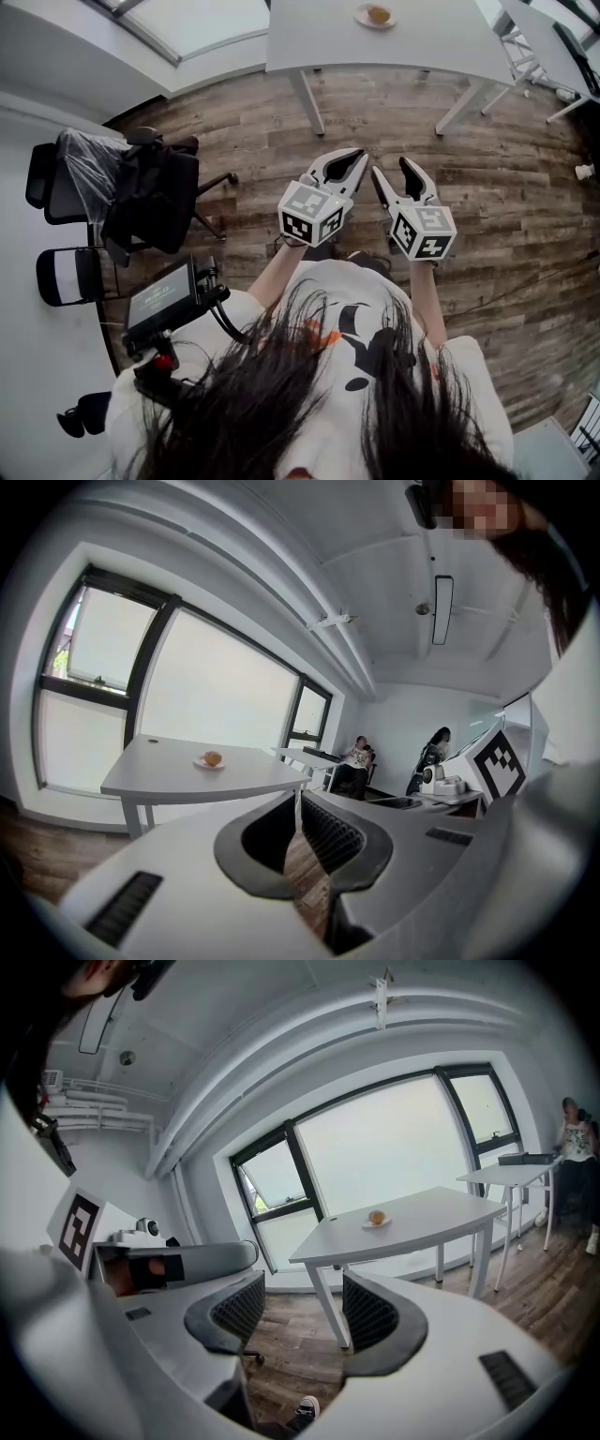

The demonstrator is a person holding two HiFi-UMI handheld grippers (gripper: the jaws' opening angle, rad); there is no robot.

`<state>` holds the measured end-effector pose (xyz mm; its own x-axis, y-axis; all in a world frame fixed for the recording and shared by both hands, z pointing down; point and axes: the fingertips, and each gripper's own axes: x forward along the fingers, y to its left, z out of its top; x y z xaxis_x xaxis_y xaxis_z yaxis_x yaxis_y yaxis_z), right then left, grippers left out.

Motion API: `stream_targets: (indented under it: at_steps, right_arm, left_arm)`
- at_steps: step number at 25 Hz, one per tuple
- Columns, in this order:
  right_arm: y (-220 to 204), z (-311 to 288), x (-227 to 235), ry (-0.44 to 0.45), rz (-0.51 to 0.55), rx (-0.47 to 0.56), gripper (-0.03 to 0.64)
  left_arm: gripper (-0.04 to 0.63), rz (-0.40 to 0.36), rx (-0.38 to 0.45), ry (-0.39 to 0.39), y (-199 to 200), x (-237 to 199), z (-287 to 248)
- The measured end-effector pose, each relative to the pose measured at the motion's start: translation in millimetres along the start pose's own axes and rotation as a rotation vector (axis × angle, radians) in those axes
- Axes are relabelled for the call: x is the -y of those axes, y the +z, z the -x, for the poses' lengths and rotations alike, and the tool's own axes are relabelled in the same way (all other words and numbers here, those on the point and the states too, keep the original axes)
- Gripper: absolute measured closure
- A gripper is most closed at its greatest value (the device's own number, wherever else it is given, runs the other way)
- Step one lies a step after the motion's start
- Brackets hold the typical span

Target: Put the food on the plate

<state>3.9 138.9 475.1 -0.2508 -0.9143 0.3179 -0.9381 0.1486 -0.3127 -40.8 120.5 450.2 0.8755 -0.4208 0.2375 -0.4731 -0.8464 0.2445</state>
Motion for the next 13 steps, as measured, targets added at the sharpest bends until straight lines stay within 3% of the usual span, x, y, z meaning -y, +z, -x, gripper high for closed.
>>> stream_targets:
  at_steps: [13]
  right_arm:
    - [5,10,10,-0.032,-0.033,0.022,0.347]
  left_arm:
    - [0.589,-0.04,0.0,-0.057,8,16,-11]
